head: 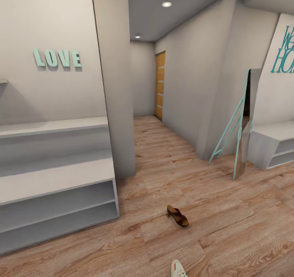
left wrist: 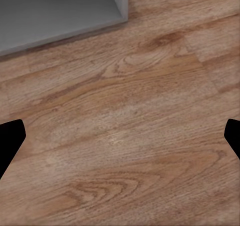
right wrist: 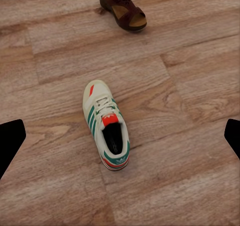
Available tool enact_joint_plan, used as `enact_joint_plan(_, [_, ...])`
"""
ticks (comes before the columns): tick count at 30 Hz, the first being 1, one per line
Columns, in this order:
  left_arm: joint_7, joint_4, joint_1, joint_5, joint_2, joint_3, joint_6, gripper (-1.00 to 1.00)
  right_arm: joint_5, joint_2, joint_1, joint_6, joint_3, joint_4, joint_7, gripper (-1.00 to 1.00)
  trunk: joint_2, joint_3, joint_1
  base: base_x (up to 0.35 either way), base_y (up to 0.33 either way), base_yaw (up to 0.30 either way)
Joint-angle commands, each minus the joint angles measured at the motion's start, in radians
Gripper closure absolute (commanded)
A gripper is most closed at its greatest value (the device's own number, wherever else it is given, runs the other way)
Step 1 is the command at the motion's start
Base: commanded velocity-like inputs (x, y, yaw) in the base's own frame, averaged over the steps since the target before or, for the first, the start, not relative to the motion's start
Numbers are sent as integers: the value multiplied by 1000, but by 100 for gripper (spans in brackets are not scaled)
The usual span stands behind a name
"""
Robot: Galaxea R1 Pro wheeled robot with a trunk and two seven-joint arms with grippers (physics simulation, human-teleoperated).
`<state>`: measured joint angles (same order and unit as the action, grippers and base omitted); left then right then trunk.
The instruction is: Pick up the two gym shoes and the two sandals from the corridor floor and place them onto the hallstand (shoe rack) in the corridor, making sure they are on the rack and not on the floor. Arrange them so the two gym shoes are next to each other and the two sandals are next to each other.
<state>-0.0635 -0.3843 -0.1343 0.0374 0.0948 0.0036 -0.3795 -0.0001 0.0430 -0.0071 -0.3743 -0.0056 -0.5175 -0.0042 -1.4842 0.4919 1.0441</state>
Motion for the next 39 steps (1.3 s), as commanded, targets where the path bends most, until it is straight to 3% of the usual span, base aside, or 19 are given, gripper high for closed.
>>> enact_joint_plan(1, [-6,1,-1,4,0,1,-3,-100,0,0,-1,-3,-1,1,0,-100,-8,4,4,0,0,0])
enact_joint_plan(39, [-6,1,-1,4,1,-1,-3,-100,5,4,-1,-3,-1,-2,1,-100,-274,123,150,0,0,0])
